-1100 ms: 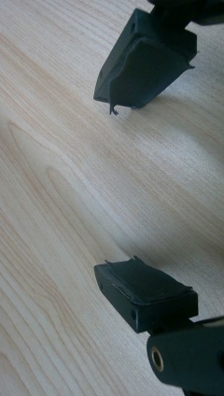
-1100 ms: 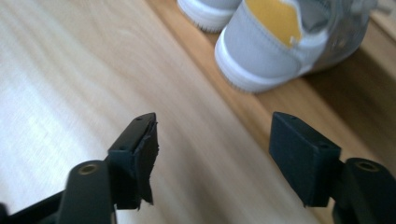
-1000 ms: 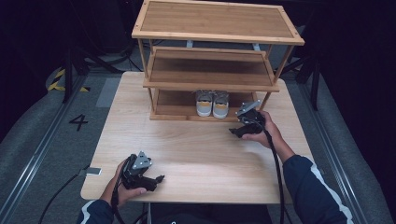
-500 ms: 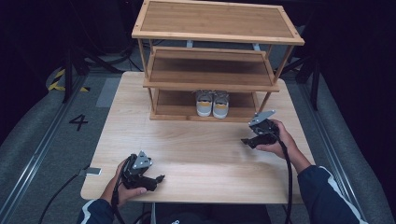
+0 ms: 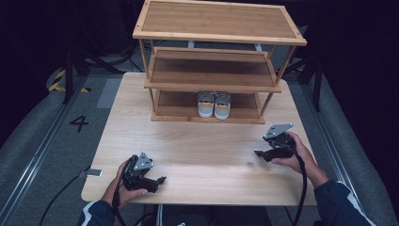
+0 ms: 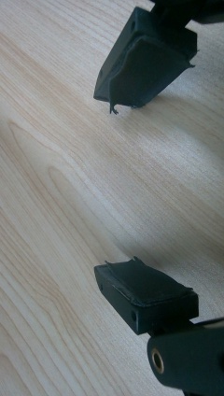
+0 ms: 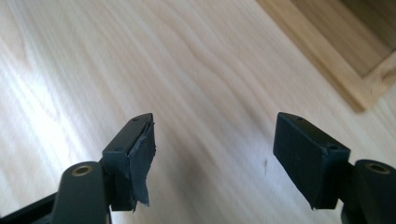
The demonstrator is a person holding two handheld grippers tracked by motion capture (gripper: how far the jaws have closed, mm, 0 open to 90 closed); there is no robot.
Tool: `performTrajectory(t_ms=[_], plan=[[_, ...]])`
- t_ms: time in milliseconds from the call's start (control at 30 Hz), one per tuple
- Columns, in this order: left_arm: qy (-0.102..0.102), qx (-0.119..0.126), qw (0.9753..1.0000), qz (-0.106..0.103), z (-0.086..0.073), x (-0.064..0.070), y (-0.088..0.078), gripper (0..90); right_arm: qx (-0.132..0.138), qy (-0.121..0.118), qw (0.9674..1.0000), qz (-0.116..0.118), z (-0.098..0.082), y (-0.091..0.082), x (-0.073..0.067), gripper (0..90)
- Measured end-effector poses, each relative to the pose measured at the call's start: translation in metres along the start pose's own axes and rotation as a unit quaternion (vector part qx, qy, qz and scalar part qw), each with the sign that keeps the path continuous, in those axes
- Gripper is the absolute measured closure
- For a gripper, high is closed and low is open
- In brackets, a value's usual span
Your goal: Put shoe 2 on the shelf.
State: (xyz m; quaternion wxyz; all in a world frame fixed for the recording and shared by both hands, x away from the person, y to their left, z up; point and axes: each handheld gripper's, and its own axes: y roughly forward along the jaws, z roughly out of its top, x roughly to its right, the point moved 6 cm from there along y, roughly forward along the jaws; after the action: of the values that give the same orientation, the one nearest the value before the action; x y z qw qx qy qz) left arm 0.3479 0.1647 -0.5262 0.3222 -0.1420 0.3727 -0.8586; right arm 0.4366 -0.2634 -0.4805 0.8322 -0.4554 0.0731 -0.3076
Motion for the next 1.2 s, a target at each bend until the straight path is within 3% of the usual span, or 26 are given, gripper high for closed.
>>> performTrajectory(t_ms=[100, 133, 533, 700, 1000, 1133, 1200], plan=[[-0.008, 0.000, 1.0000, -0.003, 0.000, 0.001, 0.000, 15.0, 0.002, 0.001, 1.0000, -0.006, -0.012, -0.006, -0.001, 30.4], [-0.002, 0.000, 1.0000, -0.001, 0.000, 0.000, 0.000, 15.0, 0.002, 0.004, 1.0000, -0.009, -0.017, -0.008, -0.002, 30.4], [-0.001, 0.000, 1.0000, 0.002, 0.000, 0.000, 0.000, 15.1, 0.053, 0.031, 0.9980, 0.014, -0.062, -0.025, -0.010, 30.0], [-0.001, 0.000, 1.0000, 0.002, 0.000, 0.000, 0.000, 15.1, 0.056, 0.041, 0.9975, 0.018, -0.077, -0.026, -0.010, 29.4], [-0.002, 0.000, 1.0000, 0.003, 0.000, 0.000, 0.000, 15.1, 0.081, 0.083, 0.9931, 0.018, -0.109, -0.031, -0.010, 26.7], [-0.006, 0.000, 1.0000, 0.002, 0.000, 0.001, 0.000, 15.1, 0.106, 0.117, 0.9875, 0.008, -0.125, -0.033, -0.007, 24.8], [-0.006, 0.001, 1.0000, 0.003, 0.000, 0.001, 0.000, 15.1, 0.105, 0.125, 0.9866, 0.000, -0.126, -0.033, -0.005, 24.5]])
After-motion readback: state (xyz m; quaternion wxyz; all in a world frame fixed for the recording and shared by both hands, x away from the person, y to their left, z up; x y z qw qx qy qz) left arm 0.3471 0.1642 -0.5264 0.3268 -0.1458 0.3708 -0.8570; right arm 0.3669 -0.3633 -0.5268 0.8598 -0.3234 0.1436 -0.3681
